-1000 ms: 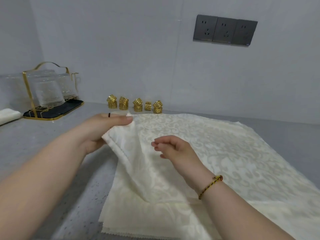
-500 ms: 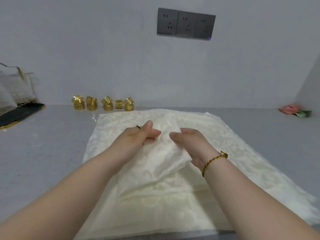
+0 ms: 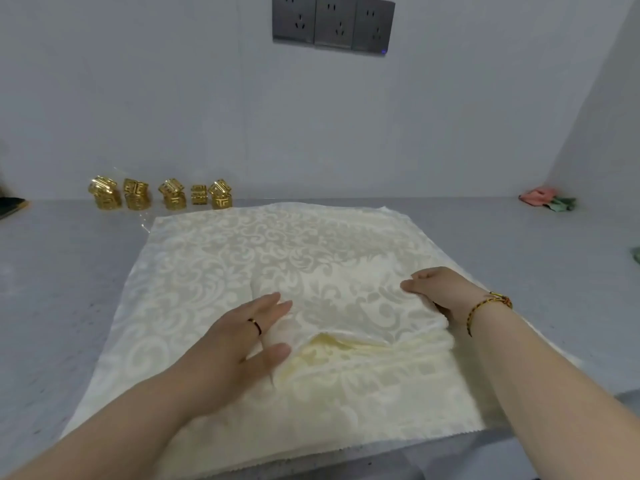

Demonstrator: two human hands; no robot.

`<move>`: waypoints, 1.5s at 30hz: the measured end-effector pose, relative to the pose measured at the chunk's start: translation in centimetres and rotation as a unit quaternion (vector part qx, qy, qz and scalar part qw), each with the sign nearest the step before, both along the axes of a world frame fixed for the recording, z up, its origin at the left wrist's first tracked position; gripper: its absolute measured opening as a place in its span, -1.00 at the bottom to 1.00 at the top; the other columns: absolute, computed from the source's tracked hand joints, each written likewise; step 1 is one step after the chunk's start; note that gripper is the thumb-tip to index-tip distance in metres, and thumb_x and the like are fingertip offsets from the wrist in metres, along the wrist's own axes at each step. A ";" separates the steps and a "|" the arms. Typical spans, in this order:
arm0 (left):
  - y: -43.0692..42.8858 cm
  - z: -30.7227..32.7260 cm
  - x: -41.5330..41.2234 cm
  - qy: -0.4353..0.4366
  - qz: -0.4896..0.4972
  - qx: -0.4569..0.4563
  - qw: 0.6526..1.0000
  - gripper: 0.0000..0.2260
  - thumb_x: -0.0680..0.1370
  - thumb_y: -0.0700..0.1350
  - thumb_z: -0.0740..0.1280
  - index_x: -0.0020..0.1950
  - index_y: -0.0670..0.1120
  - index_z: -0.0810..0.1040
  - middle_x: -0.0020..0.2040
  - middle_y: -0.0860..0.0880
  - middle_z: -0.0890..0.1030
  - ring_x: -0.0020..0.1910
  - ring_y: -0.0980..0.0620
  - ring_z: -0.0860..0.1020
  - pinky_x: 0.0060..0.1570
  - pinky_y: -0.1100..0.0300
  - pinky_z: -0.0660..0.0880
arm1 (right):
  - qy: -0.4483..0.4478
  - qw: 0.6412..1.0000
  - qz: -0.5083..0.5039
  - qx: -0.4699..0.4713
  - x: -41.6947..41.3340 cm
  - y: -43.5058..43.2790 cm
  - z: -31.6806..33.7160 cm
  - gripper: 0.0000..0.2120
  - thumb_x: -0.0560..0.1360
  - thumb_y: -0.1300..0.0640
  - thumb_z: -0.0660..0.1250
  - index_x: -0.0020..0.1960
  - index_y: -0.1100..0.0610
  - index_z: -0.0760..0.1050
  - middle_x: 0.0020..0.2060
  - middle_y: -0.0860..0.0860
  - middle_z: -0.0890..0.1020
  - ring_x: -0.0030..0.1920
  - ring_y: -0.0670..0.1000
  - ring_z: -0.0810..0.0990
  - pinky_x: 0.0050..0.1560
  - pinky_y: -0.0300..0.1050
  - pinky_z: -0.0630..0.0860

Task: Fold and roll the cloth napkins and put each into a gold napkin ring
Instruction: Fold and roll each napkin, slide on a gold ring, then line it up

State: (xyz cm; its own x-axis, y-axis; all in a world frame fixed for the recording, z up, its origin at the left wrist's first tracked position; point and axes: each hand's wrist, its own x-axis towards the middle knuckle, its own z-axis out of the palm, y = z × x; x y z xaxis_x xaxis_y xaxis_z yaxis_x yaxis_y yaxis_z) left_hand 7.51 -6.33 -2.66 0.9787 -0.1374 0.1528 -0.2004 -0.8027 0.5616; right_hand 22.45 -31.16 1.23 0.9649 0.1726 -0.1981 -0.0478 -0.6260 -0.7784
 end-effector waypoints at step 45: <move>-0.1 -0.2 -1.5 -0.005 -0.006 0.122 0.993 -0.14 0.10 0.30 -0.26 0.43 0.25 0.05 0.11 0.51 -0.12 0.21 0.51 -0.12 -0.06 0.78 -0.21 | -0.207 0.897 0.268 -0.283 -7.7 5.9 -4.0 -0.52 0.63 -0.01 -0.05 0.50 0.04 -0.05 0.51 0.00 -0.05 0.50 -0.05 -0.11 0.42 -0.21 -0.21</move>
